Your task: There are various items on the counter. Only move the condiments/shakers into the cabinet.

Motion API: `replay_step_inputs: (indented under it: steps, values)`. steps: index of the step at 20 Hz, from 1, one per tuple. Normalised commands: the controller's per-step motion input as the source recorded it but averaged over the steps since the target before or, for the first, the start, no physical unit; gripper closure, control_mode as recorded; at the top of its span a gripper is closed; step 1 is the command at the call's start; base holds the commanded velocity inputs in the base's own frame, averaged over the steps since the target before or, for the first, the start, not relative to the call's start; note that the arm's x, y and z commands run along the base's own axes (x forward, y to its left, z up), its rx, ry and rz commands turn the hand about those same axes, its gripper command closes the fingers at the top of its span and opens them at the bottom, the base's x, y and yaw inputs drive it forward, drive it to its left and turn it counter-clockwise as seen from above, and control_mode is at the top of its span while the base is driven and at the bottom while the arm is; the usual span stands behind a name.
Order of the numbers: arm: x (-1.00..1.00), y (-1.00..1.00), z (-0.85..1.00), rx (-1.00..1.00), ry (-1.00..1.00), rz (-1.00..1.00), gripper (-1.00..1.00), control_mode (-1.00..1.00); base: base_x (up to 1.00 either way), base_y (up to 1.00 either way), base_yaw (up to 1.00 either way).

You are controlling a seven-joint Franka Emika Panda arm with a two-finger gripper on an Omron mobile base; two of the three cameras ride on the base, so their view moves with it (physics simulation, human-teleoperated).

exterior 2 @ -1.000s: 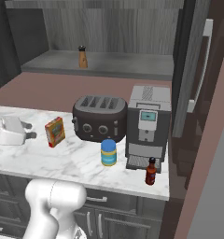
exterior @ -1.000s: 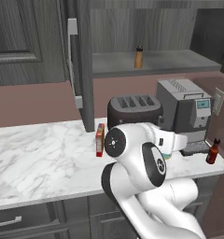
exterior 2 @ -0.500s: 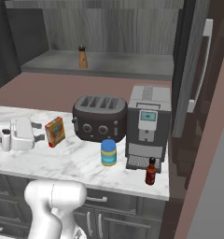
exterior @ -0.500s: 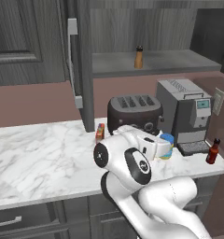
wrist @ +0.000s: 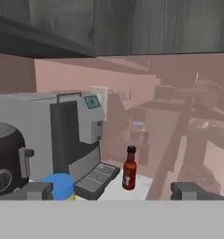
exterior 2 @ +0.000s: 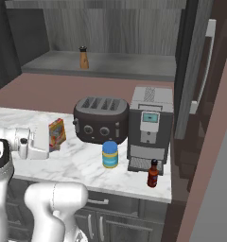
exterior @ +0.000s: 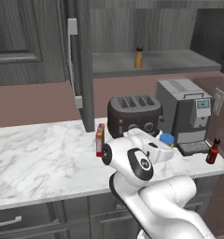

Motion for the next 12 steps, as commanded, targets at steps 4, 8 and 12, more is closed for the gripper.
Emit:
replay_step_inputs:
  steps: [4,8,12]
  values:
    - [0.01,-0.21,-0.41,0.00,0.00,-0.12,-1.00,-1.00,0.00,0.00,0.00]
    - [0.05,-0.18,-0.43,0.00,-0.03,-0.10,-1.00,-1.00,0.00,0.00,0.00]
    - [0.29,-0.18,-0.37,0.00,-0.03,-0.07,-1.00,-1.00,0.00,0.00,0.00]
